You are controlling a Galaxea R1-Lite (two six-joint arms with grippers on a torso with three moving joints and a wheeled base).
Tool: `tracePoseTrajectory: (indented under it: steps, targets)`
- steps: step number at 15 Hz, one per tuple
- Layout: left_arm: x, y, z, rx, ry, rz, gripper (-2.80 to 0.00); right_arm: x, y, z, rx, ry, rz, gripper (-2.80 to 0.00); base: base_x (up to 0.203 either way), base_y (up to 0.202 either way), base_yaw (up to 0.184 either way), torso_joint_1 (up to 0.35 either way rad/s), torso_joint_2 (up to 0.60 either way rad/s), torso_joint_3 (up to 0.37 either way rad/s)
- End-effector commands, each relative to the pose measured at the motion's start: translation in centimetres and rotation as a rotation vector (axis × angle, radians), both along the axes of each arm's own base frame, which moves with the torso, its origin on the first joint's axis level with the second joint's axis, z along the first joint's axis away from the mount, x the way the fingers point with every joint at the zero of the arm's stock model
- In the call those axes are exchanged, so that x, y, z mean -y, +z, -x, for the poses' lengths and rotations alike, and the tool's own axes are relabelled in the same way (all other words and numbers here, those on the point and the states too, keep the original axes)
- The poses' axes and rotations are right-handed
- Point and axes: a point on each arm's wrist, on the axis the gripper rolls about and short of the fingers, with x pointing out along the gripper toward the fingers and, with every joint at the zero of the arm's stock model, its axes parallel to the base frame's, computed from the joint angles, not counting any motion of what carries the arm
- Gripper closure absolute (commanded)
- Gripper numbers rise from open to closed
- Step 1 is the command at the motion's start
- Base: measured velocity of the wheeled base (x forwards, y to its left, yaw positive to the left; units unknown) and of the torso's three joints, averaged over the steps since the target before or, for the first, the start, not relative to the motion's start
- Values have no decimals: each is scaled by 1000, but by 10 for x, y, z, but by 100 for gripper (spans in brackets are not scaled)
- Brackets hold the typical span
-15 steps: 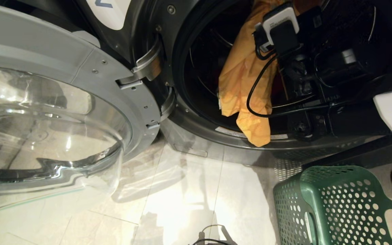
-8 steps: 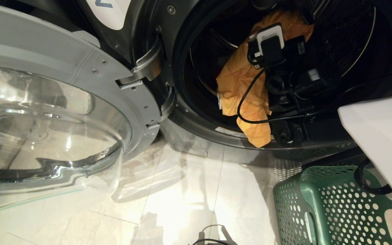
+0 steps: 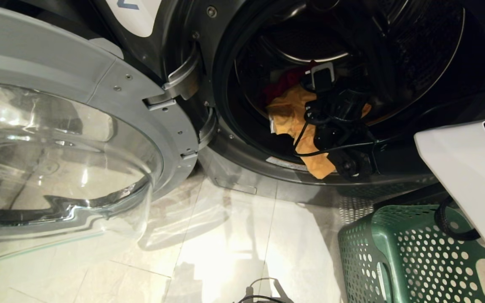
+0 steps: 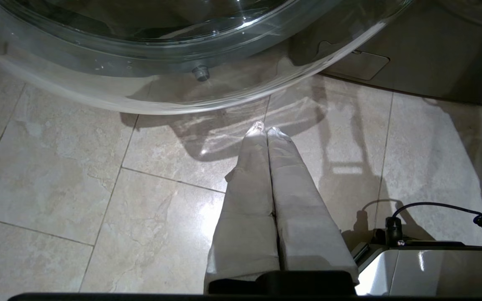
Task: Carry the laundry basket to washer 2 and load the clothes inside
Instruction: Place the clothes into the washing machine
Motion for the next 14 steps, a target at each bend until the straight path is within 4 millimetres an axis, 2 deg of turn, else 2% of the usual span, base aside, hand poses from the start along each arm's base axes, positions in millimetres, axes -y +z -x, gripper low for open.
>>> tracePoseTrajectory:
  steps: [1,5,10,14]
  targets:
    - [0,0,0,-2,2,0,0,0,8,5,-4,-2,1,-280,0,0,0,0,0,0]
    - [0,0,0,0,2,0,0,2,6,9,-48,0,24,-280,0,0,0,0,0,0]
    - [0,0,0,0,2,0,0,15,-8,42,-241,15,106,-280,0,0,0,0,0,0]
    - [0,0,0,-2,2,0,0,9,9,43,-177,39,49,-280,0,0,0,0,0,0]
